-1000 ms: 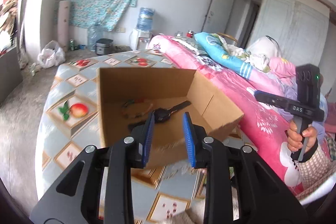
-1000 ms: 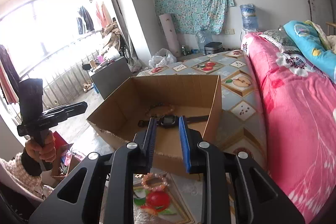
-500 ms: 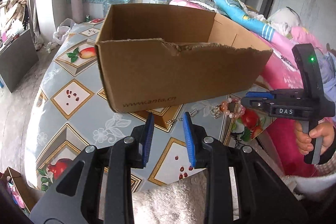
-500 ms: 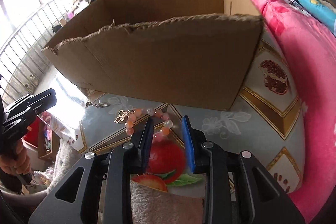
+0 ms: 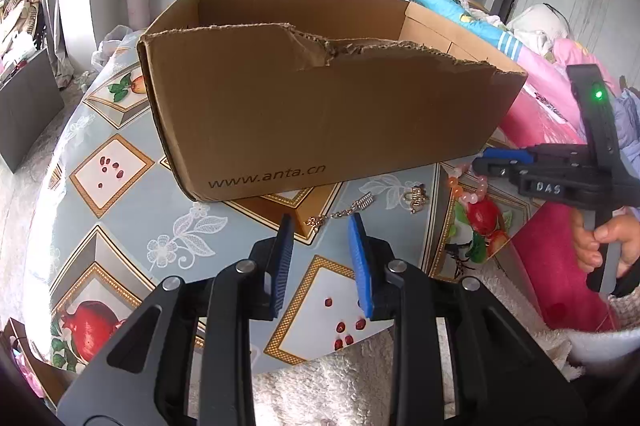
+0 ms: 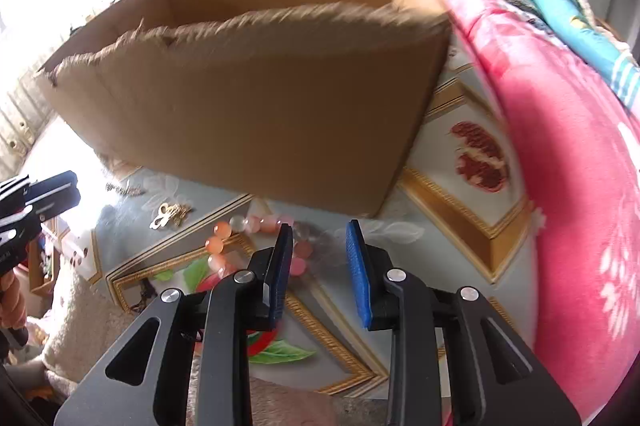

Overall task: Organize jewelry
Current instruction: 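Withdraw the left gripper from the box back over the table, then move the left gripper to the thin metal chain and grasp it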

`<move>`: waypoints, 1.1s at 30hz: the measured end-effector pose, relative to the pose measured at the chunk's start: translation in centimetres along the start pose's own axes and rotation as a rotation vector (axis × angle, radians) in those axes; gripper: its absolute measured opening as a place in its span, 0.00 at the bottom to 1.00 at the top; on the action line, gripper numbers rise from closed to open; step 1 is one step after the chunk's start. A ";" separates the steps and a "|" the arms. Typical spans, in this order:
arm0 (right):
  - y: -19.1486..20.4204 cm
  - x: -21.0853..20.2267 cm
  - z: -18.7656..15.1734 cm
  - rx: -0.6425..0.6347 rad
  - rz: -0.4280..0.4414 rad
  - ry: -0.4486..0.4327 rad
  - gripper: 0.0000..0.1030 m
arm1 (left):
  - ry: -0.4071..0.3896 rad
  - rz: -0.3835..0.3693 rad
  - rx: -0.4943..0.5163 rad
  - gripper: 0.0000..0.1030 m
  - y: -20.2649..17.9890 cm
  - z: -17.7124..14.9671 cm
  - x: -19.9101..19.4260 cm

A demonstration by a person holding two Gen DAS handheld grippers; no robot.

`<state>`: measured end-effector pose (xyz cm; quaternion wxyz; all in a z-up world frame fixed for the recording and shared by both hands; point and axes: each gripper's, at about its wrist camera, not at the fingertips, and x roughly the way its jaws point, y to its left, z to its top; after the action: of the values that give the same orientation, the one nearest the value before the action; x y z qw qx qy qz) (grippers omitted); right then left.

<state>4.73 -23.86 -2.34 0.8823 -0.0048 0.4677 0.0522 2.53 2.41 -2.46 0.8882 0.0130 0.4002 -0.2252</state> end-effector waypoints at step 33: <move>4.9 -1.2 -2.6 -0.013 0.300 -0.045 0.27 | 0.052 0.083 0.171 0.03 -2.4 1.0 3.0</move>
<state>1.44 -19.27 -2.62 0.8747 0.0608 0.4430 0.1868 3.98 -1.12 -3.59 0.8816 0.1112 0.4018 -0.2212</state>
